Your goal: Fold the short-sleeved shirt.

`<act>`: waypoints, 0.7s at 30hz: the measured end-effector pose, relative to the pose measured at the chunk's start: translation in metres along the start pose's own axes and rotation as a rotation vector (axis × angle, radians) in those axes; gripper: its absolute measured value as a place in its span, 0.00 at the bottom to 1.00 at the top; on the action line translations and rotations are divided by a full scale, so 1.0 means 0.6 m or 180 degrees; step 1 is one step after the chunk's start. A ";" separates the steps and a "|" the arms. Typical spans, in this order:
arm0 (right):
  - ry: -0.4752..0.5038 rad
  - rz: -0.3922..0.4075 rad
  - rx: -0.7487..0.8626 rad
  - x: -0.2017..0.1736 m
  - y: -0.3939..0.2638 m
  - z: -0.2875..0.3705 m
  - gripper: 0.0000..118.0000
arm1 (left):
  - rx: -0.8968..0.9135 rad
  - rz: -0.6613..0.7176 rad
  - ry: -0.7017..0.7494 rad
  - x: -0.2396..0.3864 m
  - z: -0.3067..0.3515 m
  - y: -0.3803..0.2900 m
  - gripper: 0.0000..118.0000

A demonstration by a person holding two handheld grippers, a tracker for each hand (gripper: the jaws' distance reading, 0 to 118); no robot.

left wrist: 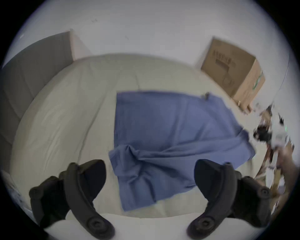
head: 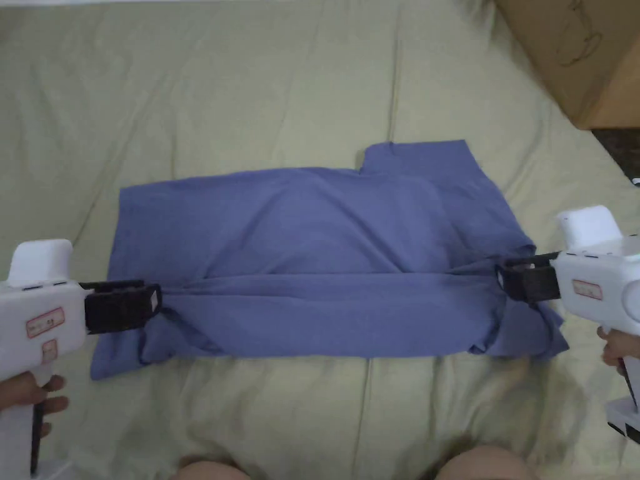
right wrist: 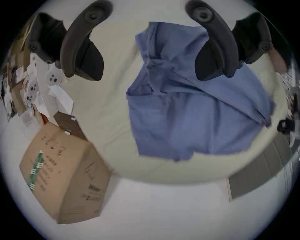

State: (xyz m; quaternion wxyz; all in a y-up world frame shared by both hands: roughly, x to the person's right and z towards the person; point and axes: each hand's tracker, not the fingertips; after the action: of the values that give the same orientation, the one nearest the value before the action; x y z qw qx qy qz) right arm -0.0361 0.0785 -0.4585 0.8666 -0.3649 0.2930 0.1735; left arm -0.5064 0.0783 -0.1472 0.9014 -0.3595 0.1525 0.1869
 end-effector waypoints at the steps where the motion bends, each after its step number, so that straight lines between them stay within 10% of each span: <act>1: -0.0009 -0.0079 0.0100 -0.004 0.002 0.030 0.96 | 0.0226 0.0113 0.0056 0.006 0.026 -0.001 0.94; 6: -0.0397 -0.0227 0.0924 -0.055 -0.014 0.210 0.95 | 0.1024 0.0154 0.0408 0.076 0.192 -0.029 0.96; 8: -0.0368 -0.0357 0.1113 -0.080 -0.035 0.269 0.91 | 0.1192 0.0100 0.0433 0.096 0.234 -0.062 0.82; 10: -0.0332 -0.0422 0.1279 -0.101 -0.065 0.301 0.47 | 0.1334 -0.0064 0.0520 0.120 0.268 -0.099 0.09; 11: -0.0333 -0.0402 0.1379 -0.115 -0.083 0.314 0.00 | 0.1360 -0.0172 0.0614 0.134 0.276 -0.117 0.00; 21: -0.0097 -0.0347 0.0928 -0.176 -0.189 0.276 0.00 | 0.0924 -0.0211 0.0434 0.128 0.235 -0.204 0.00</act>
State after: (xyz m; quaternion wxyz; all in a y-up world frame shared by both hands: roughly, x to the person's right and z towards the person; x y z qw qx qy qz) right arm 0.0040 0.1146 -0.2383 0.9228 -0.2479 0.2816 0.0873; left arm -0.3639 0.1129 -0.0080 0.9372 -0.2421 0.2268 0.1082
